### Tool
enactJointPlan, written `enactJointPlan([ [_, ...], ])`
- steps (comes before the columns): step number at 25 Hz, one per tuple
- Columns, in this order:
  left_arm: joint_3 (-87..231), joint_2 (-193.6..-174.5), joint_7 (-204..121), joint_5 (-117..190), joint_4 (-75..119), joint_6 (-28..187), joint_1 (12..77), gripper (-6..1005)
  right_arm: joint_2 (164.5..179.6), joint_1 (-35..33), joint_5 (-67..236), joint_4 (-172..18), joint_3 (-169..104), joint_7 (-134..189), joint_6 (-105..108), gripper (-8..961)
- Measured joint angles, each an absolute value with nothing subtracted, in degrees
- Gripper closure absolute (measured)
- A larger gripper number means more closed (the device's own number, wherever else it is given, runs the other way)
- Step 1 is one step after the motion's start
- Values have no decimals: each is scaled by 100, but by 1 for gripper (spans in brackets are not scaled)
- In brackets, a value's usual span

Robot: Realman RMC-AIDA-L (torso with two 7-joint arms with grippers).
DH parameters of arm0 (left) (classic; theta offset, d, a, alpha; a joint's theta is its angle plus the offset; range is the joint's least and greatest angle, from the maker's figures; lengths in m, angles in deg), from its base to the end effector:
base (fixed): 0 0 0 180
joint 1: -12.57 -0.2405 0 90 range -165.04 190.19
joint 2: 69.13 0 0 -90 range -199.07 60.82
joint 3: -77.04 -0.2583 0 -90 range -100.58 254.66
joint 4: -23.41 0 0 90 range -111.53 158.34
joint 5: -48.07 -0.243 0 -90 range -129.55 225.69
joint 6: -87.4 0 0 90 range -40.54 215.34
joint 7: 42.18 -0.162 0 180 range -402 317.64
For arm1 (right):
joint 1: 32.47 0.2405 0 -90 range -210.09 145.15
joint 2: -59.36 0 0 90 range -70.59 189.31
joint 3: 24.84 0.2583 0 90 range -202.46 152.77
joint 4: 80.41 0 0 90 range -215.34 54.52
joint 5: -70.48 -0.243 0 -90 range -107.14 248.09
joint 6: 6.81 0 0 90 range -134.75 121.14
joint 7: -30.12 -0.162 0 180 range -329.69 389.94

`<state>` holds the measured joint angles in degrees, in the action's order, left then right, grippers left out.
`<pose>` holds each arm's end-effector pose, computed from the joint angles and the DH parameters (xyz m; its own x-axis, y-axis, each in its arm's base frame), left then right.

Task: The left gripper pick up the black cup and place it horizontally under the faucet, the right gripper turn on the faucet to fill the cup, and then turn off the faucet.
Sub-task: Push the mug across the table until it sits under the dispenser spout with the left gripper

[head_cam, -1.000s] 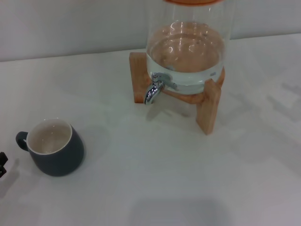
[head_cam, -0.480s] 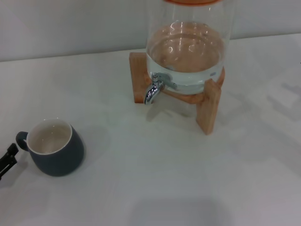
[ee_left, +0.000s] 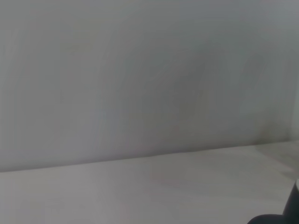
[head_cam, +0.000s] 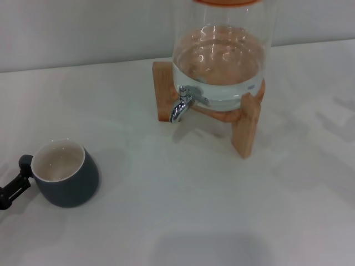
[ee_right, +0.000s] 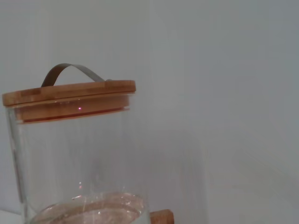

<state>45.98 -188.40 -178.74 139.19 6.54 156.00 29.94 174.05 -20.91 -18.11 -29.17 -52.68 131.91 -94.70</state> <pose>-0.4024 0.3101 -0.0270 0.7161 0.2539 0.6501 0.6826 -0.4491 -0.5765 0.3632 0.3117 0.1515 0.6830 -0.1049 -0.7229 -0.6533 -0.5305 -0.5402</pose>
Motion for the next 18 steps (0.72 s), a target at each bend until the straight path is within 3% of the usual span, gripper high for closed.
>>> enactJointPlan([
  [18,4593,-18849,-17853,13854,653,15515,3059,128,17405,-2069,-1811,-2917,-5234,13190,-9469,232],
])
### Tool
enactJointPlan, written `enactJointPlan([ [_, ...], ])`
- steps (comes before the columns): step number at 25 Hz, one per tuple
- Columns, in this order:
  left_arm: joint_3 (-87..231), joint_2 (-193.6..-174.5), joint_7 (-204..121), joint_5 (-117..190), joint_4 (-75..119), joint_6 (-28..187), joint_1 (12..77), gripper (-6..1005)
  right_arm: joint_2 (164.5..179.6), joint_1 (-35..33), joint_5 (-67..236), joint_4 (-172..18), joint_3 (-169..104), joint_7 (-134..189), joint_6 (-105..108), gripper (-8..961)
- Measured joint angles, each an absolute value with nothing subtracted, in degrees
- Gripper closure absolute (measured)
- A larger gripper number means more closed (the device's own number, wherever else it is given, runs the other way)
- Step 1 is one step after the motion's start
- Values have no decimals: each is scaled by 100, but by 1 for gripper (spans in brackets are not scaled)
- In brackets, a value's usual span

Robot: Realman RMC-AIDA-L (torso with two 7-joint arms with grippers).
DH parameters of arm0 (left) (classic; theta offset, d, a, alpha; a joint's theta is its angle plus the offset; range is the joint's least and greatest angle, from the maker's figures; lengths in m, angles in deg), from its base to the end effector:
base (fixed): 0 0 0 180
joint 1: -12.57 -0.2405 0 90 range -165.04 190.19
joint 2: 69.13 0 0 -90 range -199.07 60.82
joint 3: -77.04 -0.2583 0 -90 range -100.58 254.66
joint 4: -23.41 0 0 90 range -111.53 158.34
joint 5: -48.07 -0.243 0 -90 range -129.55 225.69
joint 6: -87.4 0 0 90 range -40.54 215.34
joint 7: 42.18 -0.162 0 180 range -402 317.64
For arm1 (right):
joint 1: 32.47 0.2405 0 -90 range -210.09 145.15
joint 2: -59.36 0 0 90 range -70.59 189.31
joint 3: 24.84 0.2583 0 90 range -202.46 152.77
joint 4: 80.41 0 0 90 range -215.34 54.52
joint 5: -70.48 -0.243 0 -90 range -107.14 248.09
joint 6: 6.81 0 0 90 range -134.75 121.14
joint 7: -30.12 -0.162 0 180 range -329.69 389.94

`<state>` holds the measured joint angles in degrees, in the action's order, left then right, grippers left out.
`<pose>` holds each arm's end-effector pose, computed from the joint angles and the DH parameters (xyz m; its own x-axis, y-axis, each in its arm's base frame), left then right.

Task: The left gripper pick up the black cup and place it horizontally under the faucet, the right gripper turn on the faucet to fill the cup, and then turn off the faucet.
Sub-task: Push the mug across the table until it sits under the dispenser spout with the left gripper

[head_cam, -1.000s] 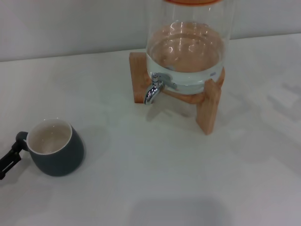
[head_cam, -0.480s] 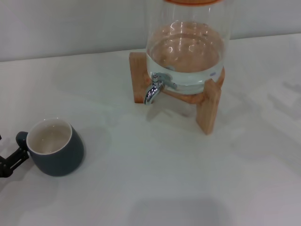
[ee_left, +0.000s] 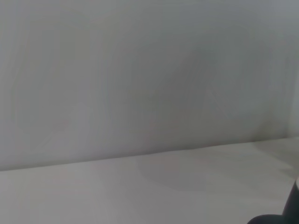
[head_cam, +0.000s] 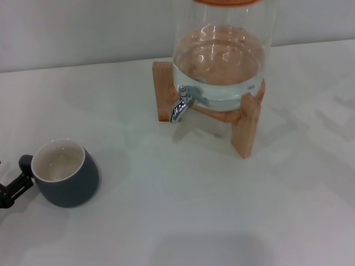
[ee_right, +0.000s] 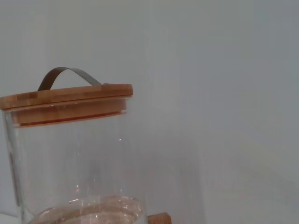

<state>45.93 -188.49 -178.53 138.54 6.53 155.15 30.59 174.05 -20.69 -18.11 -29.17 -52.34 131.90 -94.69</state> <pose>-0.4008 0.3140 -0.0295 0.7214 0.2613 0.6413 0.6779 -0.4557 -0.5769 0.3627 0.3127 0.1528 0.6822 -0.1003 -0.7243 -0.6533 -0.5283 -0.5422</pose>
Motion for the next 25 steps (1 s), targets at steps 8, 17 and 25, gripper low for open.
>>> enactJointPlan([
  [8,4618,-18848,-17849,13884,653,15513,3069,129,17405,-2076,-1812,-2916,-5235,13194,-9469,232],
  [17,4607,-18849,-17849,13890,653,15428,3196,129,17405,-2102,-1812,-2918,-5226,13204,-9469,232],
  [25,4601,-18857,-17852,13870,653,15467,3207,130,17405,-2105,-1812,-2924,-5148,13207,-9489,232],
])
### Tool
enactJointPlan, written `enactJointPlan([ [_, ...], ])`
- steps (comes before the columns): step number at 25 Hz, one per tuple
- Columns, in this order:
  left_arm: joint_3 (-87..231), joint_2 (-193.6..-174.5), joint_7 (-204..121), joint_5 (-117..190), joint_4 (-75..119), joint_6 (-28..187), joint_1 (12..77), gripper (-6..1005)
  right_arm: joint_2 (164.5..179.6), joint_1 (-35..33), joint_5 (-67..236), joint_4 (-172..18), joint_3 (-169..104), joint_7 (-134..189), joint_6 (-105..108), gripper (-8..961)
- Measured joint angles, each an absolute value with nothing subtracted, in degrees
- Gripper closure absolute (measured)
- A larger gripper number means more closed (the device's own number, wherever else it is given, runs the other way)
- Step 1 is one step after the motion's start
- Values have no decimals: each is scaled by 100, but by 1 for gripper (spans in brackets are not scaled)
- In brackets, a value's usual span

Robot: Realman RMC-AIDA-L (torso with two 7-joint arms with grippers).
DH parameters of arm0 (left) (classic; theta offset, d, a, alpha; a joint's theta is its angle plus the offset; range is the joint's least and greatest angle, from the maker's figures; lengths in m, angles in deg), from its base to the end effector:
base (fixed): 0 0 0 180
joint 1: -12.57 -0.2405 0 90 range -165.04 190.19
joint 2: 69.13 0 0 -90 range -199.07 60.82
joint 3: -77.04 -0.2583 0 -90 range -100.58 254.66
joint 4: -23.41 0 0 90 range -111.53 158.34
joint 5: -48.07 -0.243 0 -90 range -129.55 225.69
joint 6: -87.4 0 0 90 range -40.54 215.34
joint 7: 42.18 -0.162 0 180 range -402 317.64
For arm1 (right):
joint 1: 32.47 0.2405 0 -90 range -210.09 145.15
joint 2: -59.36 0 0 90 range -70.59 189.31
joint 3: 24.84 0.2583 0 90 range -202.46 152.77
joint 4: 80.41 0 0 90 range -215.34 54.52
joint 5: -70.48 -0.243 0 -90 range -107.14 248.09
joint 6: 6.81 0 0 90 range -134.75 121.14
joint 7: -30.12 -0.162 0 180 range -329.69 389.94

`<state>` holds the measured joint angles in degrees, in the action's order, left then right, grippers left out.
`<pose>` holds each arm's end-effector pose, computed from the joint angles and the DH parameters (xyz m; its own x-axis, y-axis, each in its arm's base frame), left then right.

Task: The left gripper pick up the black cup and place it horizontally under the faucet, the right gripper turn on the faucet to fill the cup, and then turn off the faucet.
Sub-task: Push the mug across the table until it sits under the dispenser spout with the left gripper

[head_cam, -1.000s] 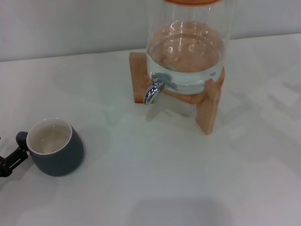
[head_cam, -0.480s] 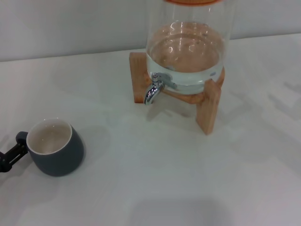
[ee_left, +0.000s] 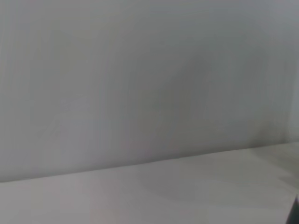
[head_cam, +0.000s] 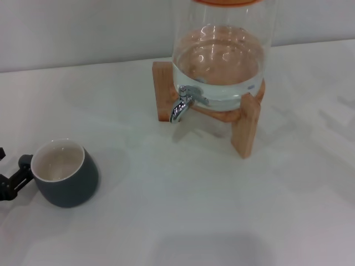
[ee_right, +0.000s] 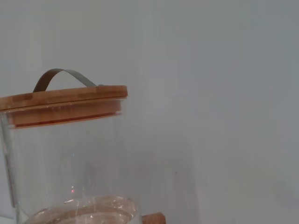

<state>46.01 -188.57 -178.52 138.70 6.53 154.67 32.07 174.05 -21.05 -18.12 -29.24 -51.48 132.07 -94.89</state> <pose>-0.3936 0.3246 -0.0296 0.7265 0.2468 0.6413 0.6693 -0.4654 -0.5791 0.3661 0.3089 0.1555 0.6798 -0.0975 -0.7269 -0.6591 -0.5159 -0.5472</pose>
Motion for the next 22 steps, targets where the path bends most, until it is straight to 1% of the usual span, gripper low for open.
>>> enactJointPlan([
  [6,4601,-18852,-17883,13854,636,15580,3181,130,17405,-2078,-1812,-2926,-5147,13208,-9483,232],
  [16,4601,-18848,-17886,13849,627,15578,3185,550,17405,-2069,-1812,-2926,-5147,13208,-9479,232],
  [19,4602,-18848,-17886,13849,631,15571,3190,794,17405,-2068,-1812,-2926,-5147,13208,-9482,232],
  [22,4601,-18848,-17886,13849,646,15571,3197,795,17405,-2061,-1812,-2925,-5147,13208,-9479,232],
])
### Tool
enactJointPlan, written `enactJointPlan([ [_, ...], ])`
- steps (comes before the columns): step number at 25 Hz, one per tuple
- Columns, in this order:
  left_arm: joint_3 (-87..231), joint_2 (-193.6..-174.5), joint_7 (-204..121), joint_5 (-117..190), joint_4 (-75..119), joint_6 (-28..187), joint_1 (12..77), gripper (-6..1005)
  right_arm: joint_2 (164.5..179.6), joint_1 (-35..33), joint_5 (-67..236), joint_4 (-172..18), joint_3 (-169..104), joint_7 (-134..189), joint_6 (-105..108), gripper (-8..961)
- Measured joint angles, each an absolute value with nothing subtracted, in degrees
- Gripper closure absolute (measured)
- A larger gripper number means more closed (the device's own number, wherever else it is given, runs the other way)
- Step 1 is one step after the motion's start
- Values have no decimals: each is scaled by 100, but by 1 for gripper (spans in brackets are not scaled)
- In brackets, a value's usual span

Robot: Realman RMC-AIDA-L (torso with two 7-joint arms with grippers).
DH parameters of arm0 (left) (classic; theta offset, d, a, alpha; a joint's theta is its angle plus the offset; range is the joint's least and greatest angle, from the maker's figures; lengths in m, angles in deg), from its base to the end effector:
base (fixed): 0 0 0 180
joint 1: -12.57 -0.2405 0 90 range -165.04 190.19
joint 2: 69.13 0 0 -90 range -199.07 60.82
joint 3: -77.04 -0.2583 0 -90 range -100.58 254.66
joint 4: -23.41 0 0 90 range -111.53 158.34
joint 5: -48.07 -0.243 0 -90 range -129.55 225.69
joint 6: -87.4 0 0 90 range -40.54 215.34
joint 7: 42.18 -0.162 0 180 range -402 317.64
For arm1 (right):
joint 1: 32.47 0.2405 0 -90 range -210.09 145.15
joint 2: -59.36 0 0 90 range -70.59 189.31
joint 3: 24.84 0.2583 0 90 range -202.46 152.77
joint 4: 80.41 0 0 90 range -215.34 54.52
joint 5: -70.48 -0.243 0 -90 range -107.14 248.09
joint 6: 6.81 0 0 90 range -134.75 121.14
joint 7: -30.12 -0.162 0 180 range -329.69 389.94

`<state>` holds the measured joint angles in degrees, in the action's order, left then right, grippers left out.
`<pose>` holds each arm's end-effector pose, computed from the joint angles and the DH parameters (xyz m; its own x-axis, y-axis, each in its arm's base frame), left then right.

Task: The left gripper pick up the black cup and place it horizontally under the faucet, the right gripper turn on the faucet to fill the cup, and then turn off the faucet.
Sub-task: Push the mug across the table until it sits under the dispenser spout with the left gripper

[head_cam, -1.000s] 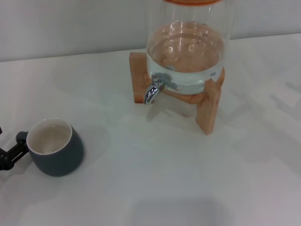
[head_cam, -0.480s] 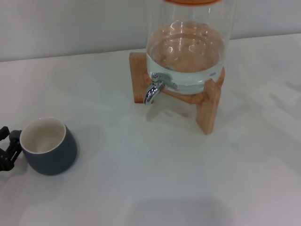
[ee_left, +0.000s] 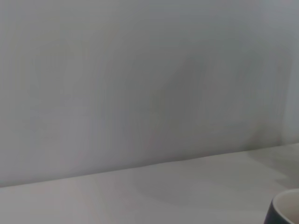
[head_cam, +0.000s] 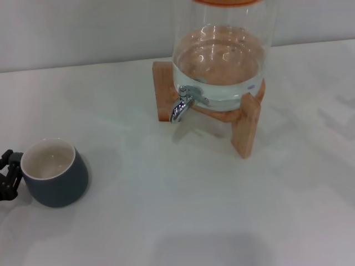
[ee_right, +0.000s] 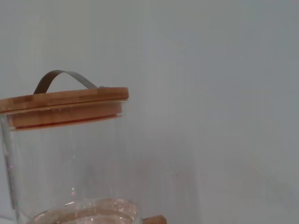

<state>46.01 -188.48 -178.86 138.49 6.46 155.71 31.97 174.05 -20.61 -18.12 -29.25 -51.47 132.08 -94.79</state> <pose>-0.3917 0.3235 -0.0288 0.7308 0.2343 0.6411 0.6607 -0.4784 -0.5784 0.3640 0.3119 0.1556 0.6807 -0.0925 -0.7267 -0.6557 -0.5194 -0.5480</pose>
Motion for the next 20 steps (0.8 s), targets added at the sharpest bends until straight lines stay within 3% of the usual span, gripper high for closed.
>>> enactJointPlan([
  [20,4601,-18865,-17912,13859,791,15805,3581,795,17405,-2093,-1811,-3005,-5147,13245,-9489,232],
])
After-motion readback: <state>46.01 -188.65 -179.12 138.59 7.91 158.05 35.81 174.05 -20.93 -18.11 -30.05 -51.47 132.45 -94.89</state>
